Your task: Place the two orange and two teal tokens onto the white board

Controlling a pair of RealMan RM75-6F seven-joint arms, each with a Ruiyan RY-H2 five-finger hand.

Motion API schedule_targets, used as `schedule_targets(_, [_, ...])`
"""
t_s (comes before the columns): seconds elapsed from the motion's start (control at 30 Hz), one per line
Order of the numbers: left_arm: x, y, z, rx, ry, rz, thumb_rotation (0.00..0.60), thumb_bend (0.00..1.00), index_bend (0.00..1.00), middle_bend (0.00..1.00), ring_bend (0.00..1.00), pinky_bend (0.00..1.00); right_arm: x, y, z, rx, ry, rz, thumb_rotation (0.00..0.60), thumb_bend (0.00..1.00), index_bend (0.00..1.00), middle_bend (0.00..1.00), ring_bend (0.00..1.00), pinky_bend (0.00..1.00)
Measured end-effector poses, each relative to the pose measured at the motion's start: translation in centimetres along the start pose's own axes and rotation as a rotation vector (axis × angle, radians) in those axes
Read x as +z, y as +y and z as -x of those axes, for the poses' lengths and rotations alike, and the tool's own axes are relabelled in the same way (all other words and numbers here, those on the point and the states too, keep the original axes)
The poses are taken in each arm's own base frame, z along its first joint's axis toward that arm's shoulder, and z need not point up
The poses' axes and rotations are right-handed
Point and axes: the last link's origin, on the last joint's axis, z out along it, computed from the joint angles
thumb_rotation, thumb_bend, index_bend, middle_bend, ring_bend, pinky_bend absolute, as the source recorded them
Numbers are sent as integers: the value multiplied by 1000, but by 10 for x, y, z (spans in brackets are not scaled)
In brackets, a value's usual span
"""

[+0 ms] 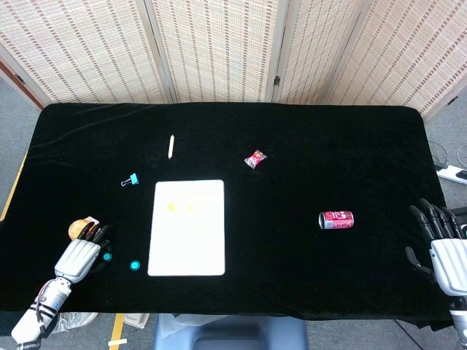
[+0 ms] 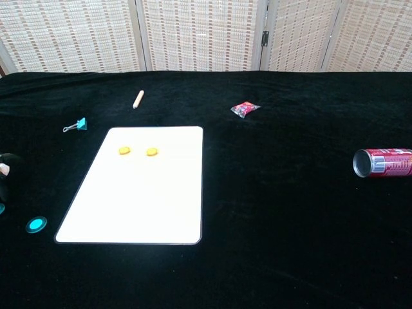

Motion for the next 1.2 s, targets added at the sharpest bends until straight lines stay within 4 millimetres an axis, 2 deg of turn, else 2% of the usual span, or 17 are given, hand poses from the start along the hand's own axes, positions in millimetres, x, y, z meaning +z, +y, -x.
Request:
schedule_targets(0.77, [5, -2, 7, -22, -18, -13, 600, 416, 495, 81, 0, 0, -2, 0, 0, 1, 1, 7, 600, 438, 0, 0, 0, 0])
schedule_targets(1.07, [7, -2, 1, -29, -3, -3, 600, 420, 513, 82, 0, 0, -2, 0, -1, -1, 5, 8, 600, 438, 0, 0, 0, 0])
schedule_targets(1.2, [12, 1, -10, -40, 20, 14, 600, 420, 512, 81, 0, 0, -2, 0, -2, -3, 8, 7, 600, 438, 0, 0, 0, 0])
